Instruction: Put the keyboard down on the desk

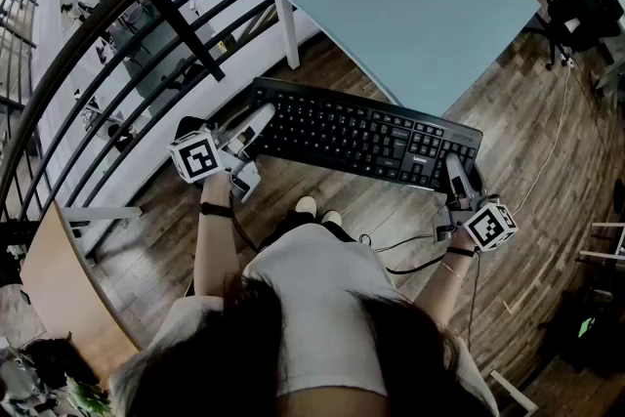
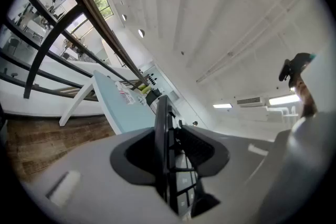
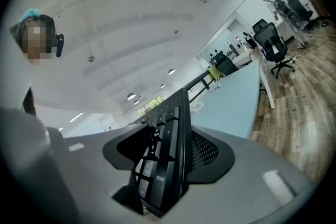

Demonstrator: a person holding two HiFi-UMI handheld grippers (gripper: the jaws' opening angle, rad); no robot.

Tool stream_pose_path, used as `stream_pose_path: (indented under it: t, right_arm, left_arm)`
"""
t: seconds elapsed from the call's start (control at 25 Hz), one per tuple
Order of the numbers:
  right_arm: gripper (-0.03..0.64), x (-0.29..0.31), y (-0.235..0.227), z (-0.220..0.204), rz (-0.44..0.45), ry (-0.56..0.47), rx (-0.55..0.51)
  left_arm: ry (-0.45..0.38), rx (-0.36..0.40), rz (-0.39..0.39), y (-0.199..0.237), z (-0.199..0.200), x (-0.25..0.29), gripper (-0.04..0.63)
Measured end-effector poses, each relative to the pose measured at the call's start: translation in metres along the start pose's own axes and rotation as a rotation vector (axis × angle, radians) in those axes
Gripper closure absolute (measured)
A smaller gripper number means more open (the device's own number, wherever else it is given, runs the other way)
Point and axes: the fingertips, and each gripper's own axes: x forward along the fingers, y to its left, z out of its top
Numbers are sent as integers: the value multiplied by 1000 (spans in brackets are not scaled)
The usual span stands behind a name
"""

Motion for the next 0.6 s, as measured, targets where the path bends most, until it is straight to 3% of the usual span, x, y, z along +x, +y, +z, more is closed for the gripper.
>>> stream_pose_path:
  t: [0.24,0.6]
  right_arm:
    - [396,-2,-1,0,0,-10,23]
    - [396,11,-13,-10,26,36,55]
  left_arm:
    - [6,-7,17,-6,2,-3,433]
    - [14,-47,109,9,-11,-5,430]
